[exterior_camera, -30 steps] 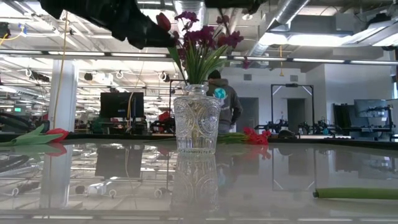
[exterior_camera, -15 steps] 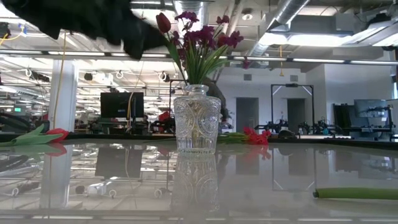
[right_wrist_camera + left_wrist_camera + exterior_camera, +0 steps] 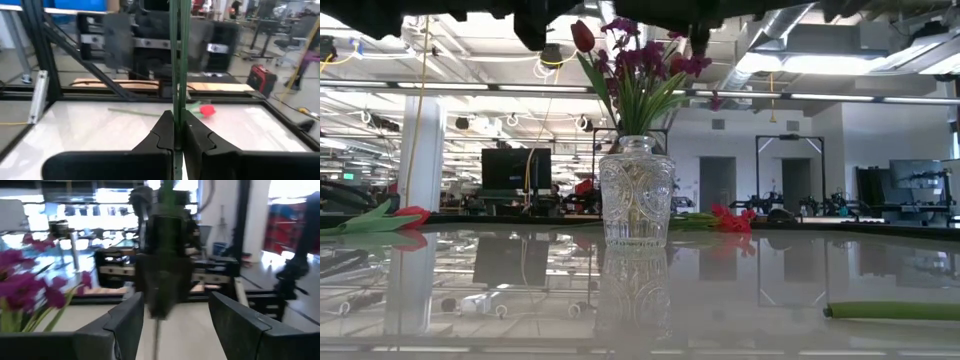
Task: Sort flowers into vase by color
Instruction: Put the bottom pink flowers into the transparent vase
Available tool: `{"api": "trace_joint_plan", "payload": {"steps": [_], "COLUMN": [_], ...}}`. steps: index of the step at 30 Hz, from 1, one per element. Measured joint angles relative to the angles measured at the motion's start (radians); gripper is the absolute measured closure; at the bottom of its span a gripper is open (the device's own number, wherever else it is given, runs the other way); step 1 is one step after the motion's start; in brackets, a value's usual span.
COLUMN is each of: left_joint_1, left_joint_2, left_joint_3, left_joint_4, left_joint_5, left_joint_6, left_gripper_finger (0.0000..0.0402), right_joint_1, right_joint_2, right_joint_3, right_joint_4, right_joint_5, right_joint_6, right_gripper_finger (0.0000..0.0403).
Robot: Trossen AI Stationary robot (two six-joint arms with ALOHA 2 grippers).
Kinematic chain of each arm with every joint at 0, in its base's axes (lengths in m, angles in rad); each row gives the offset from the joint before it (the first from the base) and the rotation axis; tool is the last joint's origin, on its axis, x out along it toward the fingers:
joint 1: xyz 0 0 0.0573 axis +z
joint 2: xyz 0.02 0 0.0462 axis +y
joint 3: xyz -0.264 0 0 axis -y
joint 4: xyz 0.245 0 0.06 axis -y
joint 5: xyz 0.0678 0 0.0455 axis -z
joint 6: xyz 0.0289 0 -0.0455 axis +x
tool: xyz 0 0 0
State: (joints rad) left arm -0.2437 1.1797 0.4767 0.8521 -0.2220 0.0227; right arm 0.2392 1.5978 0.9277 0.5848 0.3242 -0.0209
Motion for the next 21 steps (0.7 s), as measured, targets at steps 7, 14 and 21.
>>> {"api": "trace_joint_plan", "payload": {"steps": [7, 14, 21], "left_joint_1": [0.018, 0.019, 0.020], "left_joint_2": [0.000, 0.000, 0.000], "left_joint_3": [0.000, 0.000, 0.000], "left_joint_4": [0.014, 0.012, 0.005], "left_joint_5": [0.033, 0.012, 0.001], "left_joint_6": [-0.043, -0.038, -0.035], "left_gripper_finger": [0.0190, 0.0190, 0.0199], "right_joint_1": [-0.021, -0.032, -0.034], "right_joint_2": [0.076, 0.133, 0.155], "right_joint_3": [0.051, 0.108, 0.138], "right_joint_4": [0.000, -0.002, -0.005], "right_joint_5": [-0.027, -0.040, -0.041], "right_joint_6": [0.015, 0.024, 0.025], "right_gripper_finger": [0.0365, 0.0365, 0.0365]}}
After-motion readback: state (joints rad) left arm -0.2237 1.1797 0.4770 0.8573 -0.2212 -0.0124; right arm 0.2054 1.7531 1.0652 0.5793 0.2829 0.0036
